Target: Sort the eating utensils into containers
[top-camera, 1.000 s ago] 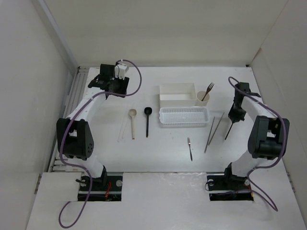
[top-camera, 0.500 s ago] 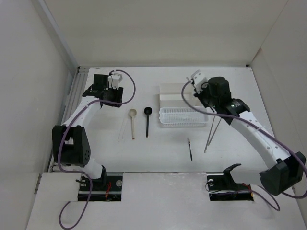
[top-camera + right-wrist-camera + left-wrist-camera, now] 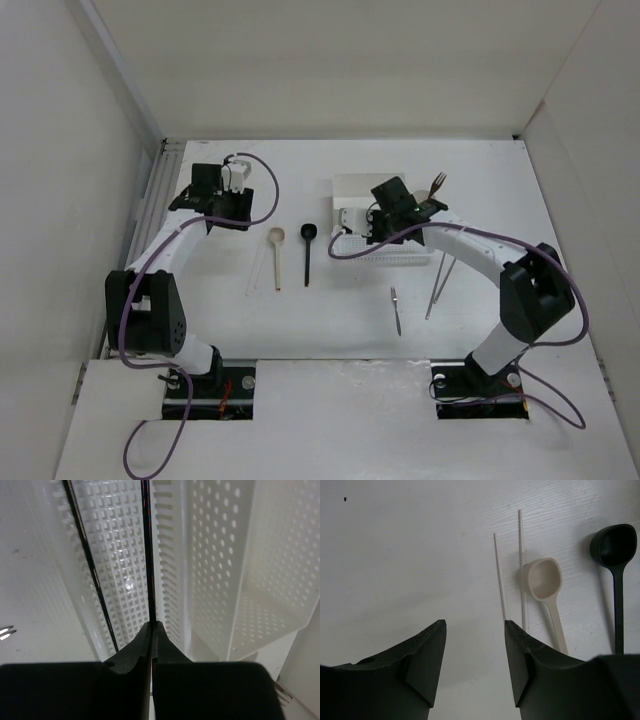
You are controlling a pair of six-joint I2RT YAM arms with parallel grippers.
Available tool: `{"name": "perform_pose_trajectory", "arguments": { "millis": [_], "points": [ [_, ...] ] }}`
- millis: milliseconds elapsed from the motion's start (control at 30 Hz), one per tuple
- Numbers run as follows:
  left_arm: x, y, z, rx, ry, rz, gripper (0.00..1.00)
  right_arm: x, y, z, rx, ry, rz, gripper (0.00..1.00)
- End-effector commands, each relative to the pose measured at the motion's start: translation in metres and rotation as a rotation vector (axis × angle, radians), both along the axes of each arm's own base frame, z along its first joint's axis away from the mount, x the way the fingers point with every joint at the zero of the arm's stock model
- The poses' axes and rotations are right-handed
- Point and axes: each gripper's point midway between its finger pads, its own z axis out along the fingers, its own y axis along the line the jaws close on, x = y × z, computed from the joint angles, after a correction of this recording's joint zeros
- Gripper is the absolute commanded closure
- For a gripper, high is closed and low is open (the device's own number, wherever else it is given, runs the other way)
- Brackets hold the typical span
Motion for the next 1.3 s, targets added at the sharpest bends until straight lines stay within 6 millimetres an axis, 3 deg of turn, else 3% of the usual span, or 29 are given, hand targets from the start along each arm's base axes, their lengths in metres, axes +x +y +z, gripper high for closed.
{"name": "perform_pose_trajectory", "arguments": {
  "millis": [0,133,300,567,867,1000,1133,1167,1267],
  "points": [
    [-0.005,0.010,0.002,0.026,-0.021,0.036,0.53,0.003,0.026,0.023,0.017,-0.048,0.144,1.00],
    [-0.010,0.012,-0.005,0.036,-0.003,0.043,0.53,0.001,0.032,0.012,0.007,-0.024,0.170,0.98],
    [-0.016,0.002,-0.015,0.045,0.023,0.014,0.52,0.000,0.038,-0.016,-0.021,0.039,0.184,0.95],
    [-0.038,-0.019,-0.035,0.014,0.089,-0.069,0.49,0.005,0.026,-0.020,-0.041,0.024,0.118,0.95],
    [-0.039,-0.022,-0.065,0.023,0.166,-0.078,0.49,0.007,0.010,-0.028,-0.058,0.016,0.049,0.91],
    [-0.040,-0.025,-0.068,0.043,0.176,-0.084,0.49,0.013,0.009,-0.022,-0.042,-0.008,0.039,0.90],
    [-0.038,-0.023,-0.070,0.052,0.174,-0.078,0.49,0.011,0.007,-0.025,-0.053,-0.005,0.034,0.68],
    [-0.038,-0.023,-0.073,0.053,0.184,-0.078,0.49,0.012,0.004,-0.024,-0.063,-0.011,0.027,0.57],
    [-0.041,-0.026,-0.074,0.038,0.195,-0.089,0.49,0.021,0.003,-0.017,-0.062,-0.064,0.006,0.44]
  ]
}}
